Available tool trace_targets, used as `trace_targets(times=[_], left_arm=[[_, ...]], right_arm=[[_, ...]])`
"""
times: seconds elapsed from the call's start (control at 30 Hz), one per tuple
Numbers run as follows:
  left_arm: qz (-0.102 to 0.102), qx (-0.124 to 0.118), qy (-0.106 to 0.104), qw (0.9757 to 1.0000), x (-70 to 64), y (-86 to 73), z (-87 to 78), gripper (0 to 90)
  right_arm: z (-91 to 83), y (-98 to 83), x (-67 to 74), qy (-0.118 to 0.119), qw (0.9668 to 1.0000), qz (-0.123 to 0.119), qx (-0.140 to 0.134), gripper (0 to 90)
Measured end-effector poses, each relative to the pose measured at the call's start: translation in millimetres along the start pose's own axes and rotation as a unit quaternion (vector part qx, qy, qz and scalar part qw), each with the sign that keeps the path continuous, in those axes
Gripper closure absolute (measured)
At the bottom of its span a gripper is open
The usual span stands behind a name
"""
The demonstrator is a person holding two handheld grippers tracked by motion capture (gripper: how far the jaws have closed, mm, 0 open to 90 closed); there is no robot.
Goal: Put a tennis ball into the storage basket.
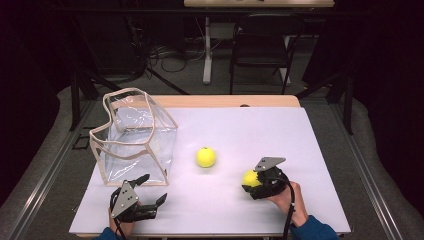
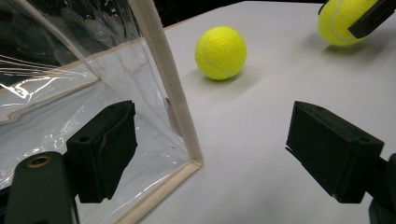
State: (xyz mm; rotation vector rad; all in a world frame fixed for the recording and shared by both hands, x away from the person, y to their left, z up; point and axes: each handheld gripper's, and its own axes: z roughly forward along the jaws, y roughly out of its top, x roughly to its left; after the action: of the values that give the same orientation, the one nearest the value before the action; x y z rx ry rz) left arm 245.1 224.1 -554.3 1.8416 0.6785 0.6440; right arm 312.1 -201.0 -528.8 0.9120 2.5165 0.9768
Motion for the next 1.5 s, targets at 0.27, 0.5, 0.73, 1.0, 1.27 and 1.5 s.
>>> trace_targets(times=[0.27,0.5,0.73,1.0,1.27,1.5], left_arm=[[0.000,0.001,0.000,1.0000,0.4,0.0,1.0,15.7],[0.000,0.000,0.001,1.0000,-0.5,0.2,0.5,15.8],[0.001,0.001,0.001,1.0000,0.0,0.2,0.8,15.7],[-0.001,-0.002,0.000,1.0000,0.2,0.1,0.5,15.7],[0.002,0.000,-0.001,1.0000,0.4,0.1,0.8,15.8],[-0.002,0.001,-0.002,1.0000,0.7,0.0,2.0,15.8]], right_arm=[[-9.0,3.5,0.1,0.000,0.9995,0.001,-0.030,25.8],[-12.9,4.8,1.3,0.000,0.9988,0.000,-0.048,25.9],[-16.4,8.0,3.9,0.003,0.9979,0.000,-0.064,25.9],[-18.9,10.4,7.8,-0.002,0.9960,-0.002,-0.090,26.0],[-18.3,13.7,8.3,-0.003,0.9953,-0.005,-0.097,26.0],[-16.9,17.1,11.2,-0.001,0.9944,-0.012,-0.105,26.1]])
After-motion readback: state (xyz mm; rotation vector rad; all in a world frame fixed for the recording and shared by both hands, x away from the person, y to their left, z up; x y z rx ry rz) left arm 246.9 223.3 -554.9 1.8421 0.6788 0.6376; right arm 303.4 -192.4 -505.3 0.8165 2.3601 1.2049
